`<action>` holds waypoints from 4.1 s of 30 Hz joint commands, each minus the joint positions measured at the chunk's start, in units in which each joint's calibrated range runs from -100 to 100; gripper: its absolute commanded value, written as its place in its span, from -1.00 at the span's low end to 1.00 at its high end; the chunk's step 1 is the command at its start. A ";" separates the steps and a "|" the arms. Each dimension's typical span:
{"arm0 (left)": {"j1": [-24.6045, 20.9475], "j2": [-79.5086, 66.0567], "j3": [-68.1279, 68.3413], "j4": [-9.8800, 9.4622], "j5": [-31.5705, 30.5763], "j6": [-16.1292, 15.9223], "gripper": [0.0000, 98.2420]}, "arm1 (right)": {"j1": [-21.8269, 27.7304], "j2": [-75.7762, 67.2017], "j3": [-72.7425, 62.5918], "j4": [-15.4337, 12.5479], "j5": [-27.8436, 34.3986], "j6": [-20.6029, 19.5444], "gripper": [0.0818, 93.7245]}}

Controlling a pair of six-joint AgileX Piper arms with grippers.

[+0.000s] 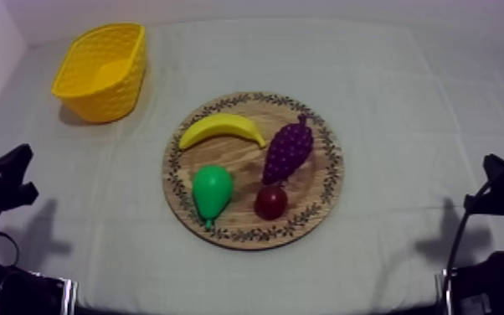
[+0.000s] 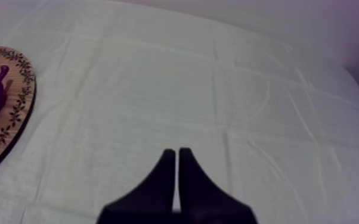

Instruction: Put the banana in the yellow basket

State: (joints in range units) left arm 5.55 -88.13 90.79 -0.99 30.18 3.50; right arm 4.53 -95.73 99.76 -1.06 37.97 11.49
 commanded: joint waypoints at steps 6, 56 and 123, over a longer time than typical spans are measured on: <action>3.52 18.94 -13.56 -0.05 -3.59 -3.05 -1.00 | -0.01 -0.02 0.02 0.01 0.01 0.01 -0.99; 25.51 72.82 -53.66 -13.01 11.89 -4.97 -0.92 | -0.01 -0.02 0.02 0.01 0.01 0.01 -0.99; 24.78 125.14 -85.61 -17.08 29.42 -4.22 -0.32 | -0.01 -0.02 0.02 0.01 0.01 0.01 -0.99</action>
State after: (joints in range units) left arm 30.29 36.95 5.03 -17.65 59.62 -2.12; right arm 4.53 -95.73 99.76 -1.06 37.94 11.50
